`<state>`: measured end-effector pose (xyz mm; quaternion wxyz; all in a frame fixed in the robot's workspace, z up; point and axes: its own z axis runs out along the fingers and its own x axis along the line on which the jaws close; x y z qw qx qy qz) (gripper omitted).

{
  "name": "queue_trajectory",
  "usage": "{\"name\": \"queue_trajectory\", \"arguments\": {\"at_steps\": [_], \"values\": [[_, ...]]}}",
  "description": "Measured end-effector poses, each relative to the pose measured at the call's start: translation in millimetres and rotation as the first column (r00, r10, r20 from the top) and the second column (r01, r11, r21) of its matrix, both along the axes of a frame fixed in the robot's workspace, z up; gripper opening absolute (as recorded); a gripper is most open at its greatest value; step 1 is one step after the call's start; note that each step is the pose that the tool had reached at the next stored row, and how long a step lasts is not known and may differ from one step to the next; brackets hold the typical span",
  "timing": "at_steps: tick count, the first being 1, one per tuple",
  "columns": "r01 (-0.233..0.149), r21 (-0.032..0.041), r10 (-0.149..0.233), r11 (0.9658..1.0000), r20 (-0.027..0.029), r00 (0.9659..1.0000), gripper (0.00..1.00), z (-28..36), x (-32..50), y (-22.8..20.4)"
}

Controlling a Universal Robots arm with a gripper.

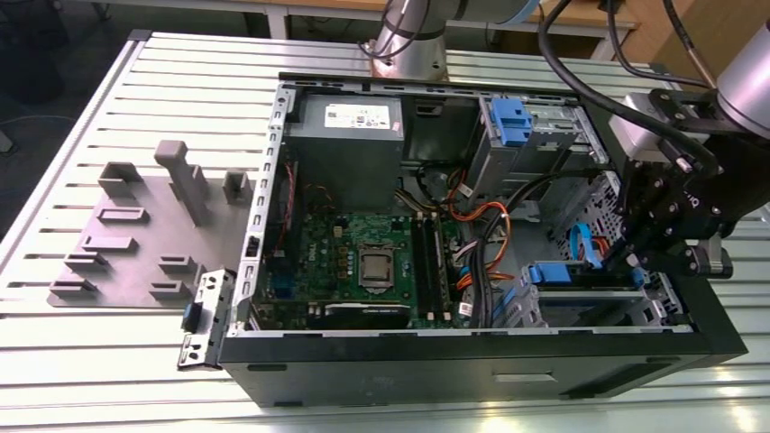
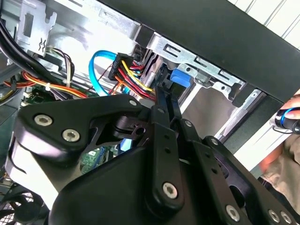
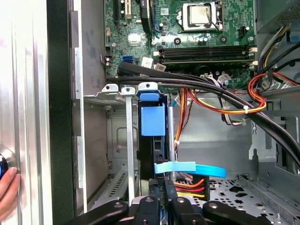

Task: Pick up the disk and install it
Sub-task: 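Insert the second disk wire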

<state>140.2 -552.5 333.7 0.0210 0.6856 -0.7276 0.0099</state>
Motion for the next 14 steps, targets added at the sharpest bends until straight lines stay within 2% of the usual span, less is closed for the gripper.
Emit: {"name": "queue_trajectory", "arguments": {"at_steps": [3,8,11,13,14], "values": [[0.0,-0.0011,0.0,1.0,0.0,1.0,0.16,3.3,0.0,0.0],[0.0,0.0024,0.0,1.0,0.0001,1.0,0.16,3.3,0.0,0.0],[0.0,0.0107,0.0,0.9999,0.0,1.0,0.16,3.3,0.0,-0.2],[0.0,0.0196,0.0,0.9998,0.0,1.0,0.16,3.3,0.0,-0.5],[0.0,0.0213,0.0,0.9998,0.0,1.0,0.16,3.3,0.0,-0.9]]}}
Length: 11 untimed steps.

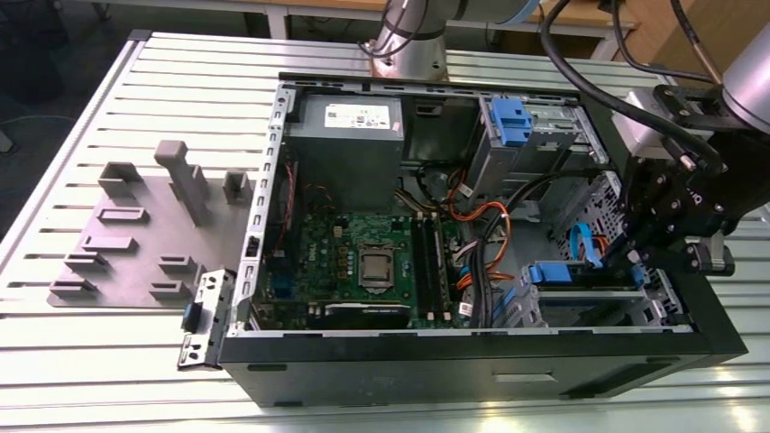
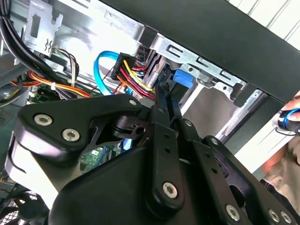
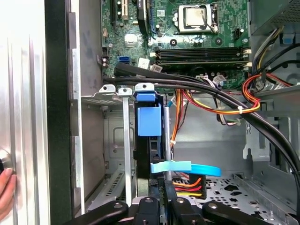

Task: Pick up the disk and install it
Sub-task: 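Insert the second disk wire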

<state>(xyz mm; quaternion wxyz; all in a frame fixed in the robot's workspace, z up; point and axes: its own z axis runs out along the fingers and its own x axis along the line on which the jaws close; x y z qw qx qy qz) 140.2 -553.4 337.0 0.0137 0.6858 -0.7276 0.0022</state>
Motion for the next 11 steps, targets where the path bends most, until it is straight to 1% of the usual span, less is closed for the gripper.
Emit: {"name": "queue_trajectory", "arguments": {"at_steps": [4,6,7,8,11], "values": [[0.0,0.0,0.0,1.0,0.0,1.0,0.16,0.0,0.0,-3.0],[0.0,0.0002,0.0,1.0,0.0,1.0,0.16,0.0,0.0,-3.4],[0.0,0.0015,0.0,1.0,0.0,1.0,0.16,0.1,0.0,-3.5],[0.0,0.0056,0.0,1.0,0.0,1.0,0.16,0.0,0.0,-3.6],[0.0,0.0069,0.0,1.0,0.0,1.0,0.16,0.0,-0.1,-3.8]]}}
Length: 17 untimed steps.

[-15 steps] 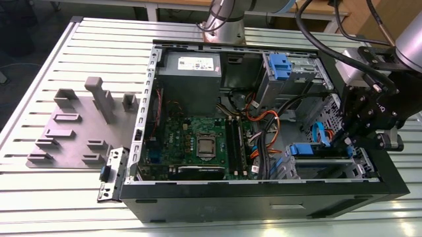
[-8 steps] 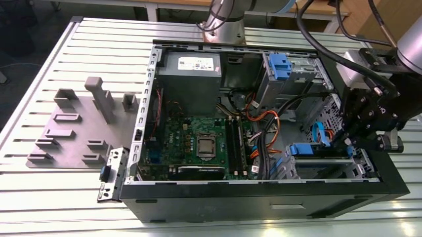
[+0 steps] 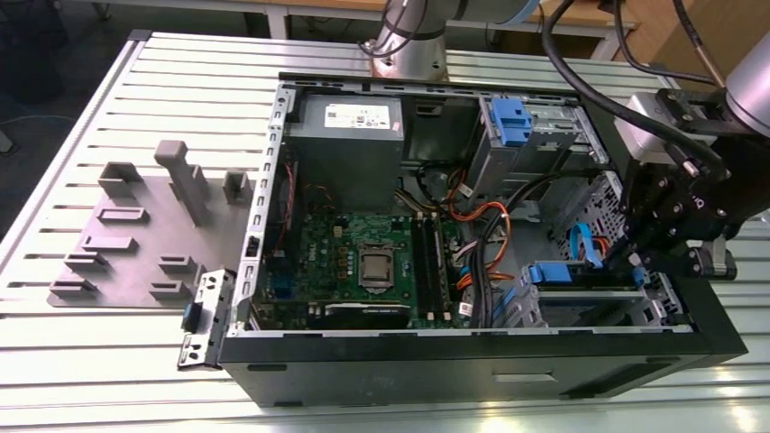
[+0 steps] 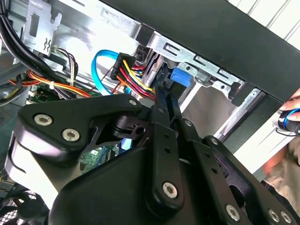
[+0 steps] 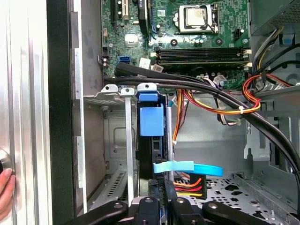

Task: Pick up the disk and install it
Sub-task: 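Insert the second disk wire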

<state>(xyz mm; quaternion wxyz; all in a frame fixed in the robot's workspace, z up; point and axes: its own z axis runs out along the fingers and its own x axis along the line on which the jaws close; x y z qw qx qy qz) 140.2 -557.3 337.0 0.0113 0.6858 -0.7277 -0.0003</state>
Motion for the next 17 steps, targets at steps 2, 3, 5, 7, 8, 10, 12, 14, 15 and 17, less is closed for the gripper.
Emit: {"name": "queue_trajectory", "arguments": {"at_steps": [2,3,5,7,8,10,12,14,15,17], "values": [[0.0,0.0002,0.0,1.0,0.0,1.0,0.16,-0.4,0.0,-0.3],[0.0,0.0001,0.0,1.0,0.0,1.0,0.16,-0.7,0.0,-0.4],[0.0,-0.0002,0.0,1.0,0.0,1.0,0.16,-0.7,0.0,-0.4],[0.0,-0.0001,0.0,1.0,0.0,1.0,0.16,-1.0,0.0,-0.4],[0.0,0.0002,0.0,1.0,0.0,1.0,0.16,-1.4,0.0,-0.4],[0.0,0.0,0.0,1.0,0.0,1.0,0.16,-1.9,0.0,-0.4],[0.0,-0.0001,0.0,1.0,0.0,1.0,0.16,-2.4,0.0,-0.4],[0.0,-0.0002,0.0,1.0,0.0,1.0,0.16,-3.0,0.0,-0.4],[0.0,-0.0004,0.0,1.0,0.0,1.0,0.16,-3.3,0.0,-0.4],[0.0,-0.0005,0.0,1.0,0.0,1.0,0.16,-3.4,0.0,-0.4]]}}
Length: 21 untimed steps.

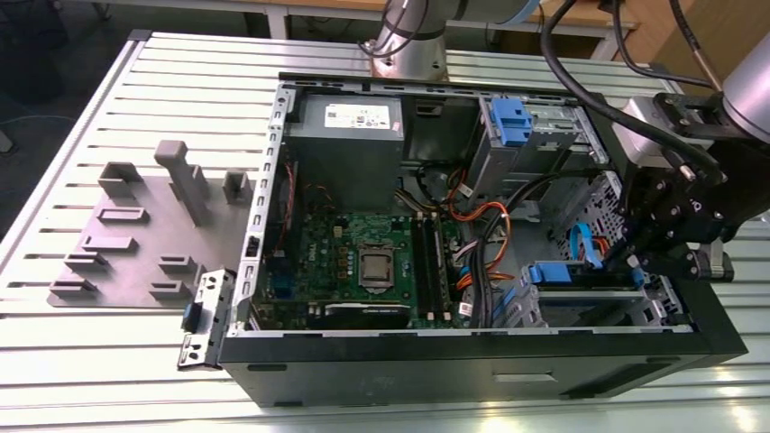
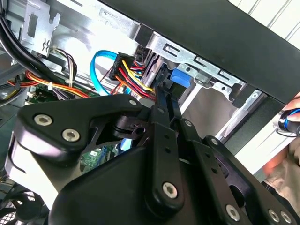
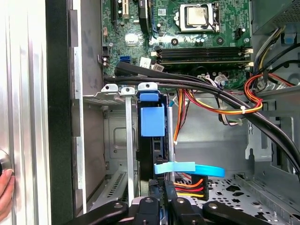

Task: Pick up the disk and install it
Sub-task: 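Insert the second disk wire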

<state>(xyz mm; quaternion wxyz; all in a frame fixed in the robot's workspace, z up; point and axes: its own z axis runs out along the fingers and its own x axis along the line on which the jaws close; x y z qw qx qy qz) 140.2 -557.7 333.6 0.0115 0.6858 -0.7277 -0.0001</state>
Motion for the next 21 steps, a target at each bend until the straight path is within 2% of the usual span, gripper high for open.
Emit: {"name": "queue_trajectory", "arguments": {"at_steps": [5,17,21], "values": [[0.0,0.002,0.0,1.0,0.0,1.0,0.16,0.5,0.0,0.0],[-0.001,0.0013,0.001,1.0,0.0,1.0,0.16,2.1,0.0,0.1],[-0.024,0.0013,0.024,0.9997,0.0,0.9997,0.16,2.0,0.0,0.1]]}}
